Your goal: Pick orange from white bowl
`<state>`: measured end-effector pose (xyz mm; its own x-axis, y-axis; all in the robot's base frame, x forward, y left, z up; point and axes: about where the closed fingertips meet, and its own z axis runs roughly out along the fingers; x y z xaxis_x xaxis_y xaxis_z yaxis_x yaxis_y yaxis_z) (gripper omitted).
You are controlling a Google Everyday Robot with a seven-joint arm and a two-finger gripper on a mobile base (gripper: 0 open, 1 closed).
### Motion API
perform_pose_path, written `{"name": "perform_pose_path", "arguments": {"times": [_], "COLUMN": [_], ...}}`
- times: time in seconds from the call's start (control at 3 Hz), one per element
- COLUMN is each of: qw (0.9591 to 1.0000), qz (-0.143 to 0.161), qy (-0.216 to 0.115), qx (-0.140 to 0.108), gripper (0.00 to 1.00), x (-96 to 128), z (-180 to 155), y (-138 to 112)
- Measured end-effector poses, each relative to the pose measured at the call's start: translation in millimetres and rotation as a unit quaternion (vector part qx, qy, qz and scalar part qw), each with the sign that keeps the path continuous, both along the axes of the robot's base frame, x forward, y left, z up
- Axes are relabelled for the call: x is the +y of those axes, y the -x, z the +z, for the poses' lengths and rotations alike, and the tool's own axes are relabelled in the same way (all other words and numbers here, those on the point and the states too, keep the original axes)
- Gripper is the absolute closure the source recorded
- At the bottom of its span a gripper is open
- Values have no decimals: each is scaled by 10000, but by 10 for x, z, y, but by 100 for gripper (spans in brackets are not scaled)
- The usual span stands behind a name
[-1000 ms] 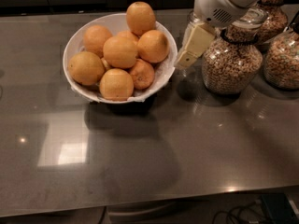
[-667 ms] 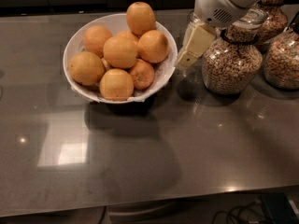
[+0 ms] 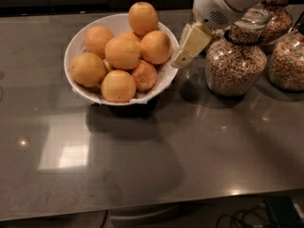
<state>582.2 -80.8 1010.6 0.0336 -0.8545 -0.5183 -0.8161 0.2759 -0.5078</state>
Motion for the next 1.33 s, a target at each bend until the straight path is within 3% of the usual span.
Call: {"name": "perform_pose_path", "arguments": {"times": [0.33,0.67,1.0,1.33], "qw": [9989,9948,9855,9845], "qz": [-22,156,212,231], "qy": [-461,-1003,-1679,-1737], "qx": [-116,-107,73,97], "gripper": [0,0,0,0], "x": [122,261,341,364], "z": [79,173,231,236], "y": [-203,-374,-509,-510]}}
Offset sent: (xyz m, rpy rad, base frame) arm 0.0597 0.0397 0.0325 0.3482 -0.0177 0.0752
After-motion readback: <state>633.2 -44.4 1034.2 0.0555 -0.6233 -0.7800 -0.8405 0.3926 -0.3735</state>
